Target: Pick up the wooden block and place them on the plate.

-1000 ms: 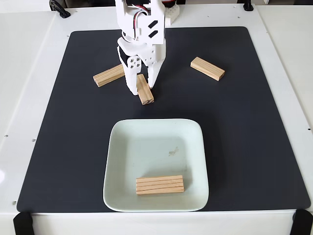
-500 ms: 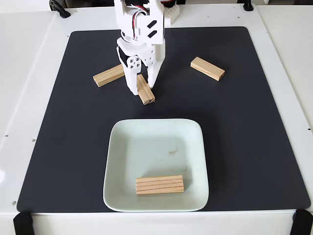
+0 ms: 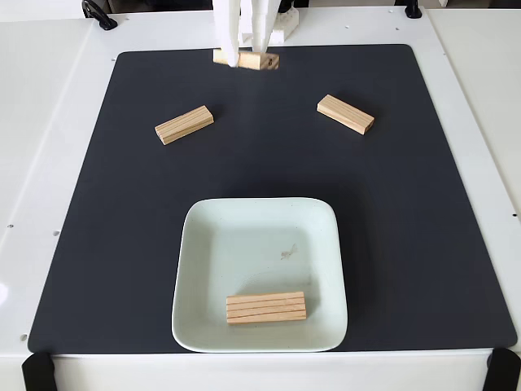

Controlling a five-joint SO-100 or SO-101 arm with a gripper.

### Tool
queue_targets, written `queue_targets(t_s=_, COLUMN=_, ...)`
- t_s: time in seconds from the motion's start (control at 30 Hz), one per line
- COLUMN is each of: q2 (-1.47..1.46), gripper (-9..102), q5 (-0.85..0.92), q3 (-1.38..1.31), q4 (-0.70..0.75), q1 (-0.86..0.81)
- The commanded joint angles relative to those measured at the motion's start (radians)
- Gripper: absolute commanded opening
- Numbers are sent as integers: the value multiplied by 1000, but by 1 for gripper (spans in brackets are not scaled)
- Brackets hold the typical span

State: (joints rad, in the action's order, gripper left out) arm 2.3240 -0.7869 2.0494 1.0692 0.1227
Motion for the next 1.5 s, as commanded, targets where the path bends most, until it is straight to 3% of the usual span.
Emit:
queue_targets(t_s=0.0, q2=255, gripper=-1, q5=92, q3=75, q4=-8, q1=3)
queue_targets(t_s=0.27, q2=611, gripper=-1, q5=426, q3=235, q4=-12, q1=3)
queue_targets(t_s=0.47, q2=566, gripper=-1, q5=683, q3=158, q4=-38, q1=3)
queue_targets(t_s=0.73, q2=-58, gripper=-1, q5=879, q3=-322, q4=-207, q1=3)
queue_targets(t_s=1.07, q2=-943, gripper=-1, q5=897, q3=-1137, q4=-209, q1=12)
queue_targets(t_s=1.47, q2=-1565, gripper=-1, q5=899, q3=-1723, q4=-209, q1=64)
